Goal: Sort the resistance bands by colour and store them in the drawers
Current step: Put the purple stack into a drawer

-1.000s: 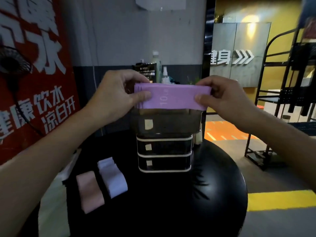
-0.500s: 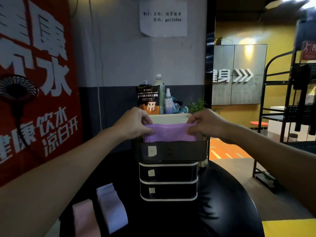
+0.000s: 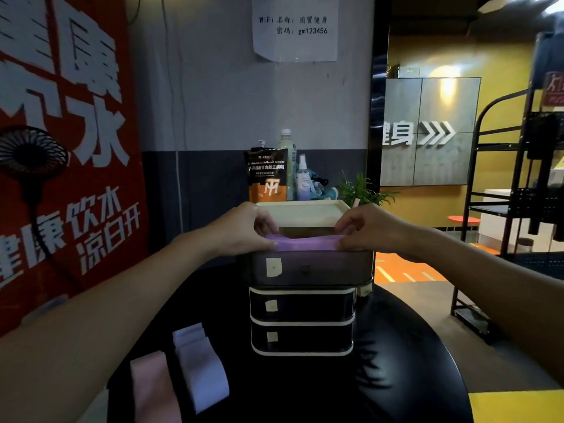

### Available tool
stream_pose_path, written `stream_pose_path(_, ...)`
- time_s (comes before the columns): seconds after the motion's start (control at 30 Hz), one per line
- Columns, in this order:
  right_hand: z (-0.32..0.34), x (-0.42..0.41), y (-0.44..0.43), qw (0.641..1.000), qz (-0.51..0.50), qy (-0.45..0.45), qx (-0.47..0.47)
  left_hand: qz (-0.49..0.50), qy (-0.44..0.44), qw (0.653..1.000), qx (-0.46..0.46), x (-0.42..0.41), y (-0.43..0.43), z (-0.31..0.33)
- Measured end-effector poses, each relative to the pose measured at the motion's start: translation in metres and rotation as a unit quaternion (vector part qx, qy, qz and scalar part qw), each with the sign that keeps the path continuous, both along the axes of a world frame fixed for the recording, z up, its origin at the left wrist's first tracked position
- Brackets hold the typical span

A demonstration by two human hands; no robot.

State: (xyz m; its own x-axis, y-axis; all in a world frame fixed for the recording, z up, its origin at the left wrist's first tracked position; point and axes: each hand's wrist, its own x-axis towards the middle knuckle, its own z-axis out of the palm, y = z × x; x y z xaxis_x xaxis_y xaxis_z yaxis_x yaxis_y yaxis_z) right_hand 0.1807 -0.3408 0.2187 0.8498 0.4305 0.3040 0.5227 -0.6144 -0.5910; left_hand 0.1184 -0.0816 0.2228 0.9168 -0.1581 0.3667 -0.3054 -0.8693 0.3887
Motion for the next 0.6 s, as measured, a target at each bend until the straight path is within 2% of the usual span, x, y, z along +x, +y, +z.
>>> stream_pose_path(0.1, -0.003, -0.002, -0.005, 1.0, 0.015, -0.013, 0.006, 0.004, -0.016, 1.0, 0.0, -0.011, -0.001, 0.0)
stream_pose_path(0.2, -0.004, -0.003, -0.008, 0.998, -0.007, -0.048, -0.047, 0.0, 0.054, 0.998, -0.018, -0.022, 0.0, 0.001)
stream_pose_path(0.33, -0.004, -0.012, -0.01, 0.999, 0.004, -0.014, -0.037, -0.01, 0.127, 0.992, 0.002, -0.028, 0.001, 0.005)
stream_pose_path(0.47, -0.004, -0.018, -0.015, 0.998, 0.05, 0.047, -0.003, -0.005, 0.124, 0.992, -0.007, -0.023, 0.005, 0.005)
stream_pose_path(0.6, -0.002, -0.022, -0.02, 0.992, 0.088, 0.092, -0.025, -0.005, 0.087, 0.996, -0.001, -0.016, 0.01, 0.001)
